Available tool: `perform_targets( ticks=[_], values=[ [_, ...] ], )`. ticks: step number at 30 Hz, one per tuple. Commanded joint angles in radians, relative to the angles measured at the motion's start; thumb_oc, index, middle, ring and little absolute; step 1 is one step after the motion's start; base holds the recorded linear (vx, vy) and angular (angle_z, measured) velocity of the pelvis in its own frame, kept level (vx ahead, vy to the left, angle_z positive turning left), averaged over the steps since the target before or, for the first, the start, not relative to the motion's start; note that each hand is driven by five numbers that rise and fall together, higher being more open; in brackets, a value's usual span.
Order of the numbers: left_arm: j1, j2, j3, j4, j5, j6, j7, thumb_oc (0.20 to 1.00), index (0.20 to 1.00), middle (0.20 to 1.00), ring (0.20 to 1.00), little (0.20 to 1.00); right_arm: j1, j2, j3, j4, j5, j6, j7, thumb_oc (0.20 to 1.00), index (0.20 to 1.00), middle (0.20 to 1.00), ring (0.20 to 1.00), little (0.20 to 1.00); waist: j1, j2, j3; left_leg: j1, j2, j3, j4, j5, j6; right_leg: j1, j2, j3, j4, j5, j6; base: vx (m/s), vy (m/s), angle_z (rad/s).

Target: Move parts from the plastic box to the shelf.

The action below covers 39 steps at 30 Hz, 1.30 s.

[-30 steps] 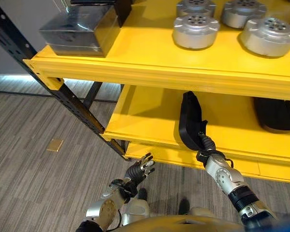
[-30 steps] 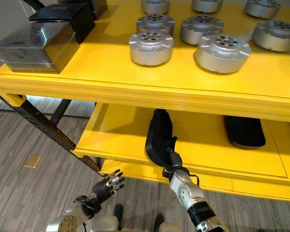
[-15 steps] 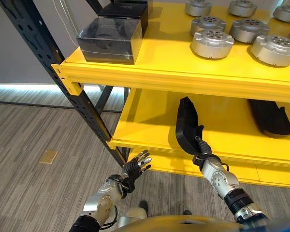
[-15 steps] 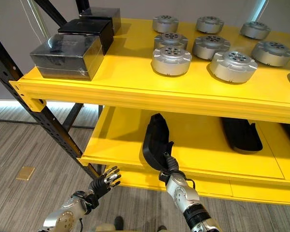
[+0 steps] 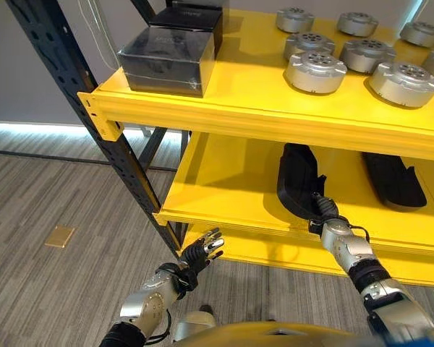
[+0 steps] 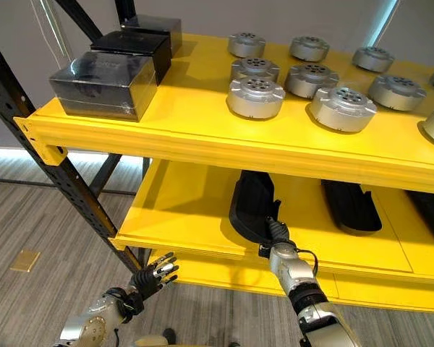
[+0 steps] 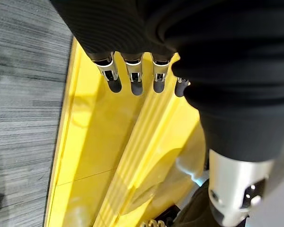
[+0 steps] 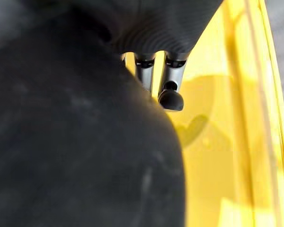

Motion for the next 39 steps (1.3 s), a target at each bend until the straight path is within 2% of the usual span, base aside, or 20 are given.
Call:
perform_targets(
  ticks=[1, 7, 11, 18, 21, 31, 39],
  values=[
    [-0.025, -0.010, -0.012, -0.017, 0.013, -0.010, -0.047, 1.000, 1.000, 1.000, 1.000, 1.000, -0.135, -0.084, -0.010, 0.019, -0.111, -0.005, 0.003, 0.200, 0.200, 0.200, 0.200, 0.200, 0.033, 0.016, 0.025, 0.015, 0.012, -0.043, 0.073, -0.129, 0.015, -0.034, -0.002, -0.015, 0.134, -0.062, 0.047, 0.04, -0.026, -0.01],
    [-0.034, 0.019, -0.019, -0.032, 0.002, -0.003, -0.044, 1.000, 1.000, 1.000, 1.000, 1.000, -0.193, -0.110, 0.021, 0.108, -0.176, 0.013, 0.030, 0.200, 0.200, 0.200, 0.200, 0.200, 0.051, 0.002, 0.064, -0.036, 0.019, -0.044, 0.119, -0.127, 0.008, -0.068, 0.011, -0.012, 0.161, -0.061, 0.040, 0.01, -0.062, -0.01],
    [-0.068, 0.044, -0.019, -0.041, -0.008, -0.003, -0.040, 1.000, 1.000, 1.000, 1.000, 1.000, -0.228, -0.121, 0.046, 0.136, -0.208, -0.001, 0.026, 0.200, 0.200, 0.200, 0.200, 0.200, 0.063, -0.008, 0.101, -0.105, 0.007, -0.053, 0.188, -0.139, 0.016, -0.113, 0.022, -0.005, 0.193, -0.062, 0.035, -0.06, -0.100, -0.03],
    [-0.203, 0.094, -0.042, -0.067, -0.057, -0.014, -0.016, 1.000, 1.000, 1.000, 1.000, 1.000, -0.385, -0.178, 0.052, 0.202, -0.162, -0.028, 0.044, 0.200, 0.200, 0.200, 0.200, 0.200, 0.081, -0.017, 0.213, -0.295, -0.027, -0.091, 0.353, -0.183, 0.042, -0.243, 0.039, 0.022, 0.277, -0.072, 0.019, -0.21, -0.091, 0.02],
    [-0.252, 0.090, -0.055, -0.068, -0.071, -0.024, -0.001, 1.000, 1.000, 1.000, 1.000, 1.000, -0.444, -0.208, 0.062, 0.234, -0.162, -0.040, 0.064, 0.200, 0.200, 0.200, 0.200, 0.200, 0.078, -0.013, 0.250, -0.366, -0.040, -0.105, 0.427, -0.201, 0.048, -0.301, 0.036, 0.028, 0.327, -0.078, 0.009, -0.22, -0.022, -0.04],
    [-0.335, 0.062, -0.101, -0.083, -0.125, -0.059, 0.059, 1.000, 1.000, 1.000, 1.000, 1.000, -0.549, -0.278, 0.104, 0.269, -0.191, -0.060, 0.085, 0.200, 0.200, 0.200, 0.200, 0.200, 0.050, 0.017, 0.314, -0.502, -0.067, -0.103, 0.578, -0.253, 0.070, -0.463, 0.032, 0.061, 0.487, -0.113, -0.014, -0.13, 0.048, -0.05],
    [-0.354, 0.052, -0.116, -0.079, -0.152, -0.087, 0.077, 1.000, 1.000, 1.000, 1.000, 1.000, -0.628, -0.319, 0.131, 0.286, -0.218, -0.070, 0.070, 0.200, 0.200, 0.200, 0.200, 0.200, 0.036, 0.030, 0.325, -0.555, -0.076, -0.094, 0.623, -0.268, 0.079, -0.538, 0.037, 0.083, 0.549, -0.125, -0.022, -0.06, 0.026, -0.04]
  ],
)
